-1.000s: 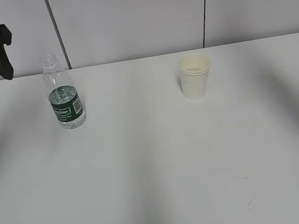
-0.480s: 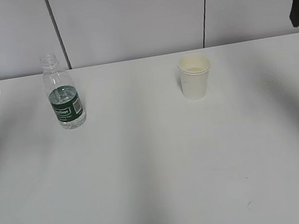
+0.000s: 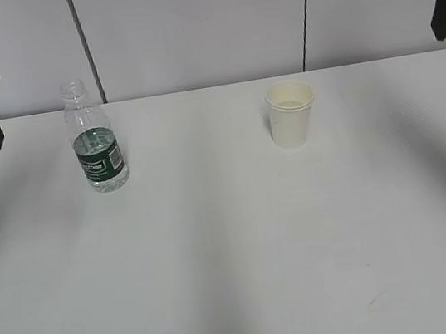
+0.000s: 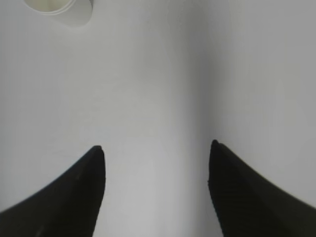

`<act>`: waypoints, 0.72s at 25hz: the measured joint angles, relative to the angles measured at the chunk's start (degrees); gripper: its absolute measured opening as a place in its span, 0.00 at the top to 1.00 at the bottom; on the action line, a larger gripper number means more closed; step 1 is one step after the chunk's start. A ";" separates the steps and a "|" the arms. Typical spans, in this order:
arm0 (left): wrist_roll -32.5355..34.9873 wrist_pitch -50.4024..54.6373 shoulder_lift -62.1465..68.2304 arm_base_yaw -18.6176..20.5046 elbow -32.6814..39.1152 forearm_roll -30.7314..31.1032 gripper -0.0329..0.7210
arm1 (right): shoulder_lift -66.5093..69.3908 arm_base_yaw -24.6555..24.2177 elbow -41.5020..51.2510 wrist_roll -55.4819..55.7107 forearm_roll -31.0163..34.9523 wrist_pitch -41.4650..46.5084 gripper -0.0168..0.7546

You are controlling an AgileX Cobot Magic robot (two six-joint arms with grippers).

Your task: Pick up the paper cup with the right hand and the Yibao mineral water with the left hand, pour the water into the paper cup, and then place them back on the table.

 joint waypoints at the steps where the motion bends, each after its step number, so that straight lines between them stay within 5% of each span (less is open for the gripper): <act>1: 0.23 0.00 -0.16 0.00 0.00 0.00 0.25 | -0.57 0.00 0.15 -0.41 0.23 0.00 0.31; 18: 2.22 0.51 -27.14 0.00 20.71 0.31 0.25 | -29.06 0.00 26.48 -2.37 1.44 0.40 0.31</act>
